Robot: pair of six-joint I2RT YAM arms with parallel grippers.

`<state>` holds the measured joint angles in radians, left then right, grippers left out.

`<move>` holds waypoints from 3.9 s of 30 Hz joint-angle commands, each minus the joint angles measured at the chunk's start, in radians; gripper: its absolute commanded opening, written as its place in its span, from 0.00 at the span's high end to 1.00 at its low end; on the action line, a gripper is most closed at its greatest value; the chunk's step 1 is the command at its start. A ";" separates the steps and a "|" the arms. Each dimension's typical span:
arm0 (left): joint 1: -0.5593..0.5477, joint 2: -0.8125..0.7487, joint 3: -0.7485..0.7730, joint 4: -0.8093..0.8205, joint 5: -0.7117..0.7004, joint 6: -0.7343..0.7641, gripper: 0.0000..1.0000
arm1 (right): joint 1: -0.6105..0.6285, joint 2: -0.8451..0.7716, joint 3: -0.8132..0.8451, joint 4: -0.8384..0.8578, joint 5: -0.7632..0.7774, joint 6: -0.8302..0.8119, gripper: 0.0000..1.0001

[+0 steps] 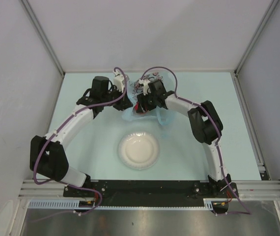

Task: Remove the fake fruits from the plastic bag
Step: Take out the fake fruit from the plastic bag, then place the fake fruit on the plate, then adjust the plastic bag at the center of the board.

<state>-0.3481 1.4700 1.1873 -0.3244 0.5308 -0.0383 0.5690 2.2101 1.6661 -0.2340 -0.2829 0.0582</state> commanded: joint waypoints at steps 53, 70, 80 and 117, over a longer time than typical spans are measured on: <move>0.046 0.050 -0.012 0.191 0.098 -0.215 1.00 | 0.350 -0.537 -0.775 0.348 -0.403 -1.279 0.59; 0.090 -0.010 -0.002 0.168 0.087 -0.176 1.00 | 0.362 -0.588 -0.770 0.257 -0.392 -1.244 0.00; 0.090 -0.048 -0.072 0.211 0.116 -0.215 1.00 | 0.186 -0.863 -0.692 -0.195 -0.391 -1.351 0.00; 0.051 0.193 0.439 -0.404 0.414 0.196 1.00 | -0.098 -0.437 -0.235 -0.051 -0.124 -0.336 0.49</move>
<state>-0.3004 1.6489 1.5562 -0.5961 0.8940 0.0463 0.5129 1.8229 1.4281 -0.2668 -0.4236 -0.3115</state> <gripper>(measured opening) 0.008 0.511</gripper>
